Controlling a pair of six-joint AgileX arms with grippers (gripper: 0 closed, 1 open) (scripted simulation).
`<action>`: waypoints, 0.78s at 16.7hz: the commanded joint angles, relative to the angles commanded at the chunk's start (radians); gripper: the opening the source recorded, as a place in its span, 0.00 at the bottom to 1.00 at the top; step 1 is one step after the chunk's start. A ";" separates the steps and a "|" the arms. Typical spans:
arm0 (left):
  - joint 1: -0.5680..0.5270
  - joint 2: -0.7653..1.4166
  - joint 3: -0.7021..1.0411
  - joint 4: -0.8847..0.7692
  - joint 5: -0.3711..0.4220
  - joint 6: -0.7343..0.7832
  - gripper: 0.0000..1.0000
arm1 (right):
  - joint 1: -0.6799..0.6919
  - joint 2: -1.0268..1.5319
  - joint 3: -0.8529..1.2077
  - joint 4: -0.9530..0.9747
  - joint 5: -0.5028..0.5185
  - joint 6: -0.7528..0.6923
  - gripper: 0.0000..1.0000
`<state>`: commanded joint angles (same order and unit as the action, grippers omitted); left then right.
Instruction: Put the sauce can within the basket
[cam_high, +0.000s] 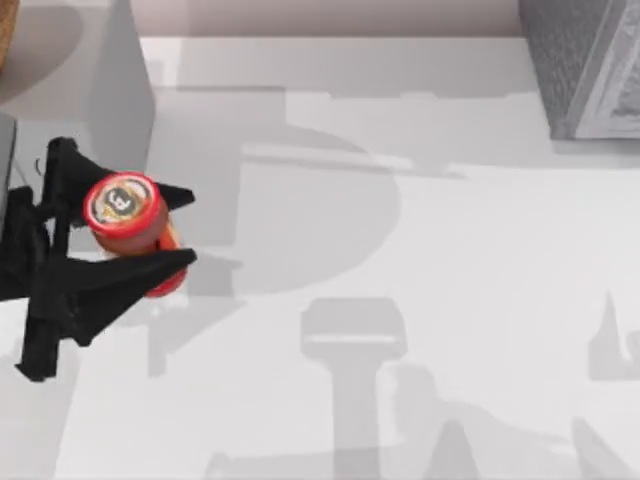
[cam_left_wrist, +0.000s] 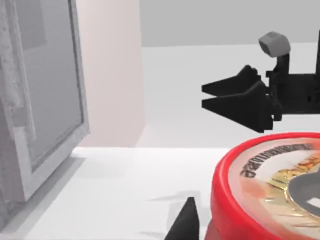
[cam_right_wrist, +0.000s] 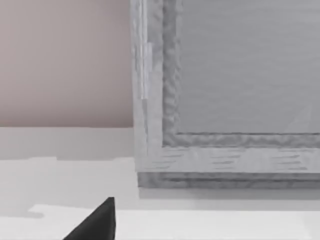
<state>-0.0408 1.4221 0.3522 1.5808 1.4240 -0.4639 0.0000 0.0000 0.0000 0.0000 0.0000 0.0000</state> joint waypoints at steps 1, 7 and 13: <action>0.036 -0.083 -0.048 0.005 0.036 -0.037 0.00 | 0.000 0.000 0.000 0.000 0.000 0.000 1.00; 0.184 -0.391 -0.248 0.020 0.181 -0.191 0.00 | 0.000 0.000 0.000 0.000 0.000 0.000 1.00; 0.216 -0.401 -0.231 0.051 0.171 -0.199 0.00 | 0.000 0.000 0.000 0.000 0.000 0.000 1.00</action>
<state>0.1752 1.0215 0.1207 1.6321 1.5950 -0.6626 0.0000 0.0000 0.0000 0.0000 0.0000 0.0000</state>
